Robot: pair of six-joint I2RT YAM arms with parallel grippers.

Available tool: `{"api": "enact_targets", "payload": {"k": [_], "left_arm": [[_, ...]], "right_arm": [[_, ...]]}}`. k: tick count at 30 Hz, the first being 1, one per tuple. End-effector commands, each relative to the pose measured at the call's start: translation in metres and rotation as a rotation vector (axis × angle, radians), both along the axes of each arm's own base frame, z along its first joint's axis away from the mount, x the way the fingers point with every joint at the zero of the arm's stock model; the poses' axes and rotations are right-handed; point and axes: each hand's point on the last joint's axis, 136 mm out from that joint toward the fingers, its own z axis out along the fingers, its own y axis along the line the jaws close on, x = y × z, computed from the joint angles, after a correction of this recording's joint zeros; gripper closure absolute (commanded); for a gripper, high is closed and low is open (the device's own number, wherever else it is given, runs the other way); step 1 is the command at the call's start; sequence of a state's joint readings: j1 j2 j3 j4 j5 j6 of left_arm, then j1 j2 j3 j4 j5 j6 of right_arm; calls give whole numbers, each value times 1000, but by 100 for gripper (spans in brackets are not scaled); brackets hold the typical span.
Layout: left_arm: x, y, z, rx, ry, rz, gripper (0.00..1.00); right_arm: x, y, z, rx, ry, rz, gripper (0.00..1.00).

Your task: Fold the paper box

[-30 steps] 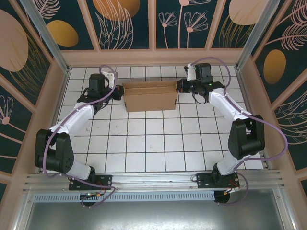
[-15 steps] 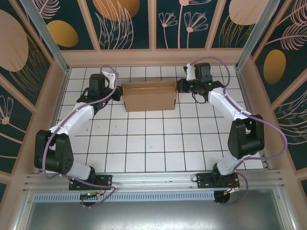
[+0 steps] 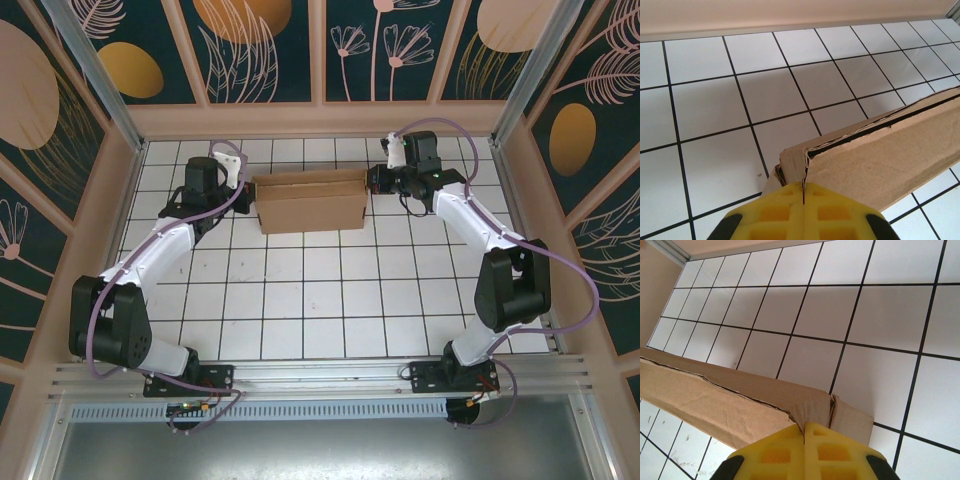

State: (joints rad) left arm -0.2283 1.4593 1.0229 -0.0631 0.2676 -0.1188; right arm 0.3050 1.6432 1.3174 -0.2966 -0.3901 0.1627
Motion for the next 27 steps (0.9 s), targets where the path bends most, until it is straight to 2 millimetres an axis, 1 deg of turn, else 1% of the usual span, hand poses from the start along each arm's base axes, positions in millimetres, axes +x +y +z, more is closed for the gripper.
{"api": "enact_targets", "payload": {"k": [1, 5, 8, 10, 11, 13, 17, 21, 27], "left_arm": [[-6, -2, -7, 6, 13, -12, 100], [-11, -20, -6, -61, 25, -66, 100], [-14, -25, -14, -61, 48, -72, 100], [-13, -21, -18, -48, 52, -50, 100], [-17, -17, -29, -36, 73, -37, 100], [-19, -13, -34, -19, 79, -17, 100], [-22, -4, -36, 0, 70, 21, 100], [-23, -2, -39, 7, 69, 30, 100], [-25, 0, -46, 9, 81, 39, 100]], "right_arm": [[-7, -2, -19, -40, 57, -4, 100], [-8, -1, -22, -35, 65, -2, 100], [-9, 1, -23, -33, 67, 0, 100], [-10, 2, -24, -32, 71, -1, 100], [-11, 1, -24, -30, 73, -4, 100], [-12, 1, -23, -25, 73, -8, 100], [-15, -2, -25, -28, 62, -20, 100], [-19, -5, -33, -27, 67, -38, 100], [-25, -2, -36, -1, 56, -63, 100]]}}
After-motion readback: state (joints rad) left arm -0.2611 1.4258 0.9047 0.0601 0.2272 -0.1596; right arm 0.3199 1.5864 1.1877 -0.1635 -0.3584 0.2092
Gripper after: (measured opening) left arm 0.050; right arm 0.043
